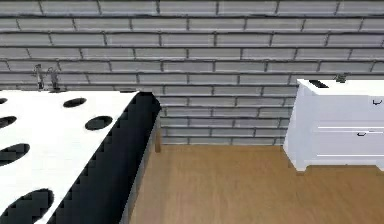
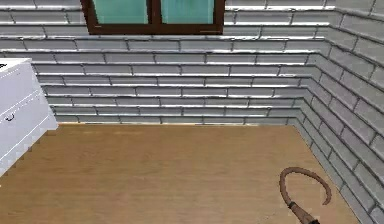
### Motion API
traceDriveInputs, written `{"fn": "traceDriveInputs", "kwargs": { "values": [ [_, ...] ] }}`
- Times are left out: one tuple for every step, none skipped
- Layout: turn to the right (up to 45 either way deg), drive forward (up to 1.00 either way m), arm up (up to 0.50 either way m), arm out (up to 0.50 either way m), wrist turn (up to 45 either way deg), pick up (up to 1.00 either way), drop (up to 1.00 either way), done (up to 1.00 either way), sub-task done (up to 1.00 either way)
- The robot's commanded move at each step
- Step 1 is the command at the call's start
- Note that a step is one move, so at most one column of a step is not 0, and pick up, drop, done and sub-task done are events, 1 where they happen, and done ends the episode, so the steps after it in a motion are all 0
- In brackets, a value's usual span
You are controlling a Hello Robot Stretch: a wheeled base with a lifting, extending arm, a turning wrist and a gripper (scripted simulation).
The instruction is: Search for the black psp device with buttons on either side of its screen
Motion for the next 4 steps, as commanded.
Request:
{"fn": "traceDriveInputs", "kwargs": {
  "values": [
    [45.0, 0.00, 0.00, 0.00, 0.0, 0.00, 0.00, 0.00, 0.00],
    [45.0, 0.00, 0.00, 0.00, 0.0, 0.00, 0.00, 0.00, 0.00],
    [0.0, 0.10, 0.00, 0.00, 0.0, 0.00, 0.00, 0.00, 0.00],
    [45.0, 0.00, 0.00, 0.00, 0.0, 0.00, 0.00, 0.00, 0.00]
  ]
}}
